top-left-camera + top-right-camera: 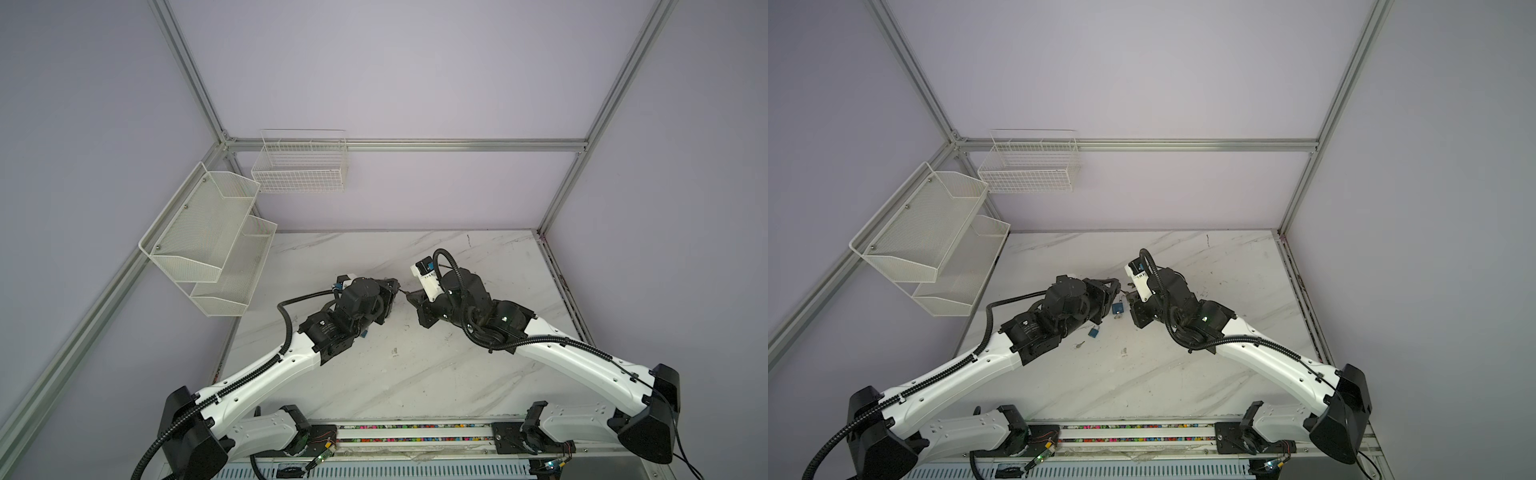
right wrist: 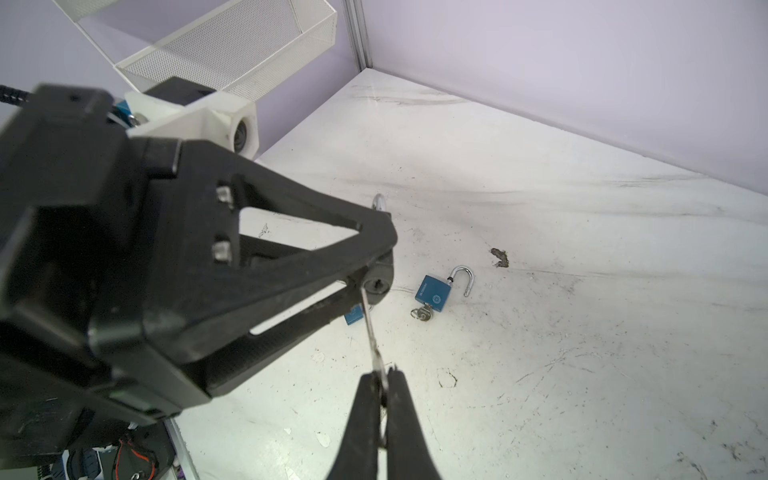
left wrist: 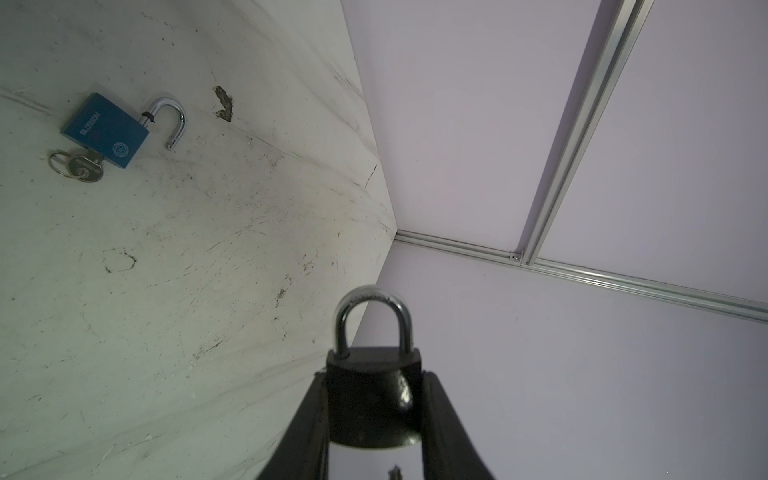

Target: Unlock with the key

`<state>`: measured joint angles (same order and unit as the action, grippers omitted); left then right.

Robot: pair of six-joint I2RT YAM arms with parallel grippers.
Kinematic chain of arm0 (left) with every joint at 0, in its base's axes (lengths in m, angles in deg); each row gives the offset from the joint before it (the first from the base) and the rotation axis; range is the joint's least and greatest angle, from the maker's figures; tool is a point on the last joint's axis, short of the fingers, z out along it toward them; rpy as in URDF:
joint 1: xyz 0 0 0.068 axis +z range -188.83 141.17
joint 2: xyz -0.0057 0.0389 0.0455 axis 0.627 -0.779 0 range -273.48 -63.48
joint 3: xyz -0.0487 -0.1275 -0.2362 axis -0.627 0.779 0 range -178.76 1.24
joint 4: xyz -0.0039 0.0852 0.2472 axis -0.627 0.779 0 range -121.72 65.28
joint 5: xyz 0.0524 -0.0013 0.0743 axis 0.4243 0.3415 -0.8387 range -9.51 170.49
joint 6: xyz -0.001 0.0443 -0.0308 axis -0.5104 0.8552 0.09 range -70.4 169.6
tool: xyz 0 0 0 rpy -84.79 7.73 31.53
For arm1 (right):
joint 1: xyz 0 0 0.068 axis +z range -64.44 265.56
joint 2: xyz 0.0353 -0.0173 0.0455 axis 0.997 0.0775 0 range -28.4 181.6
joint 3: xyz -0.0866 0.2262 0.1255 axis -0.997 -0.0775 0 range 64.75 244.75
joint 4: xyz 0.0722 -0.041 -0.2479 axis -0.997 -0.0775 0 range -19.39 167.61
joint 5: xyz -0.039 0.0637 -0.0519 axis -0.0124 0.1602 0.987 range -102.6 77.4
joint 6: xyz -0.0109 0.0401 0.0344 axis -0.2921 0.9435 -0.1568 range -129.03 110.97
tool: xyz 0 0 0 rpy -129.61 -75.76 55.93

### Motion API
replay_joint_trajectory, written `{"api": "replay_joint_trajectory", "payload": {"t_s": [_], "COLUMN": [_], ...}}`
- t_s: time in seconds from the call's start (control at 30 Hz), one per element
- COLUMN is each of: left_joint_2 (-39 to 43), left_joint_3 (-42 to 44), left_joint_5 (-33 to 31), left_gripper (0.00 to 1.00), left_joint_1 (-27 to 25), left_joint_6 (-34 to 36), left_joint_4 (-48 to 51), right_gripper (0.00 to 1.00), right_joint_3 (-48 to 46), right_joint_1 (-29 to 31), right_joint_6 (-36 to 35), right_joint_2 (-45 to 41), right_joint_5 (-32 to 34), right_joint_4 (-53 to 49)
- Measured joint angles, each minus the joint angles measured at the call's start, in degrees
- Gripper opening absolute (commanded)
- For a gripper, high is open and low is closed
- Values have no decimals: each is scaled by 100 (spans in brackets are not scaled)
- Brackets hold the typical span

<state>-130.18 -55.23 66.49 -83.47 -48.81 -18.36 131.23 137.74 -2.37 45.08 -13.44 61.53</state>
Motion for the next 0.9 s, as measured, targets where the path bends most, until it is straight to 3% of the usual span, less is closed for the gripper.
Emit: {"api": "replay_joint_trajectory", "payload": {"t_s": [0.9], "left_joint_2": [7], "left_joint_3": [0], "left_joint_5": [46], "left_gripper": [0], "left_joint_1": [0], "left_joint_6": [4], "left_joint_4": [-48], "right_gripper": [0], "right_joint_3": [-125], "right_joint_1": [-7], "right_joint_6": [-15], "right_joint_2": [-7], "right_joint_5": [153], "right_joint_4": [-7]}}
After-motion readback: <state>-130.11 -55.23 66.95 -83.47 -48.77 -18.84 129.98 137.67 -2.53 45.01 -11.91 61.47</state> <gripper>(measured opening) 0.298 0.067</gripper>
